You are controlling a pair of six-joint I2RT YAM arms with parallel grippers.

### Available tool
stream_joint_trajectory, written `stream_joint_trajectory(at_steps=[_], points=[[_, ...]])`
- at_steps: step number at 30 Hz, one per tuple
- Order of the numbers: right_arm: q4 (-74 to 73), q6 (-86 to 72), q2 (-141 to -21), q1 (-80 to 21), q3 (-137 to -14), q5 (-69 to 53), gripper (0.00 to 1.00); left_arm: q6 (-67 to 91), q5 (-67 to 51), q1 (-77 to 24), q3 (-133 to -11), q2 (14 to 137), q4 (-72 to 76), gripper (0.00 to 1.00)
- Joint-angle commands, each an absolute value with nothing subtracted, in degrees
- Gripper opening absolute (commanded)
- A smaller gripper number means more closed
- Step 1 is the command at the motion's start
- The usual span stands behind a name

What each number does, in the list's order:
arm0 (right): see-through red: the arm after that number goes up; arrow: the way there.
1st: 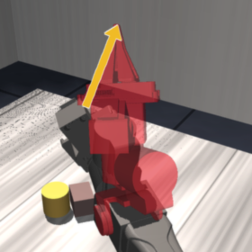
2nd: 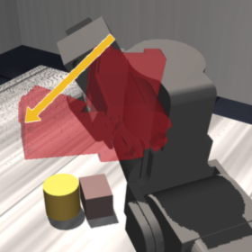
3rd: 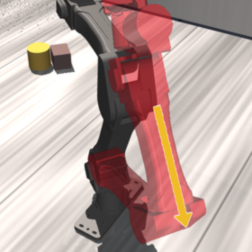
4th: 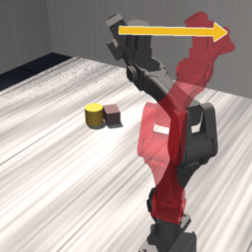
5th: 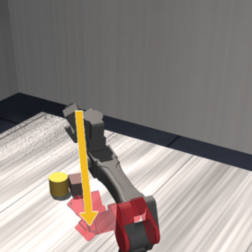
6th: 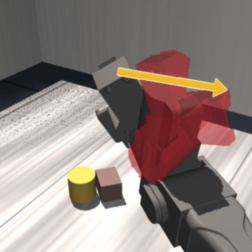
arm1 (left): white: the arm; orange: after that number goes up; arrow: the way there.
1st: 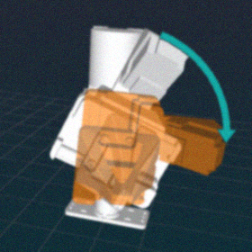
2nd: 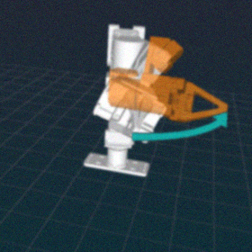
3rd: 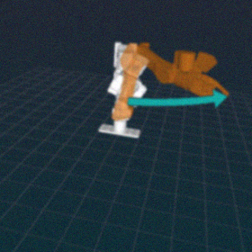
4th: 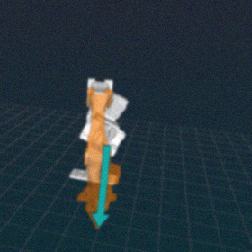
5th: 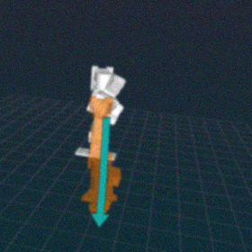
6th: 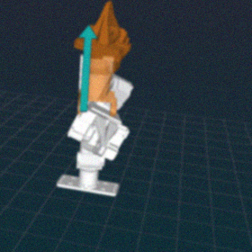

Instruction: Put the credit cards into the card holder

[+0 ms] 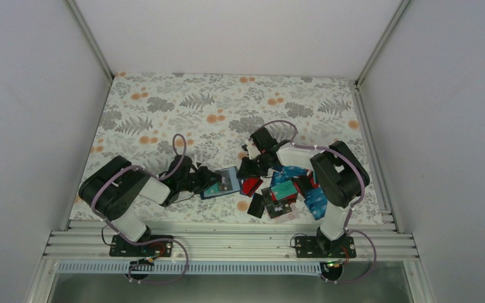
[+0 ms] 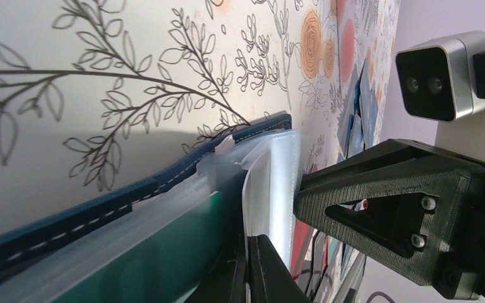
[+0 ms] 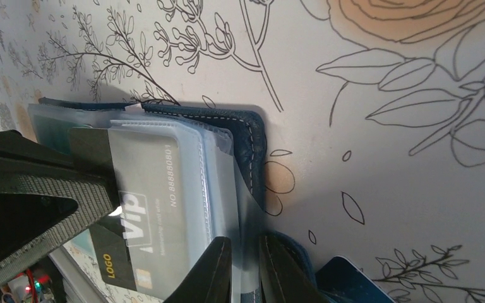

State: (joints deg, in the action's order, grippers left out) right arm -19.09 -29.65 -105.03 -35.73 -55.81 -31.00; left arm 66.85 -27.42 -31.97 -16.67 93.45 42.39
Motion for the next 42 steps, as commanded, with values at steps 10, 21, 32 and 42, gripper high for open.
stream_joint_trajectory(at_steps=[10, 21, 32, 42], points=[[-20.36, -31.69, -108.61, -36.79, -51.08, -29.38, 0.14, 67.29, -21.74, -36.20, -20.66, 96.68, 39.63, 0.02], [-20.64, -31.39, -108.70, -36.79, -51.50, -28.85, 0.14, 62.64, -17.87, -37.90, -22.75, 90.02, 25.88, 0.23], [-21.22, -31.12, -108.19, -36.74, -51.68, -28.73, 0.14, 63.14, -16.13, -40.47, -29.44, 93.34, 17.69, 0.24], [-22.53, -29.96, -107.13, -36.31, -52.42, -27.60, 0.14, 61.83, -12.48, -41.04, -31.93, 89.11, 5.23, 0.29]])
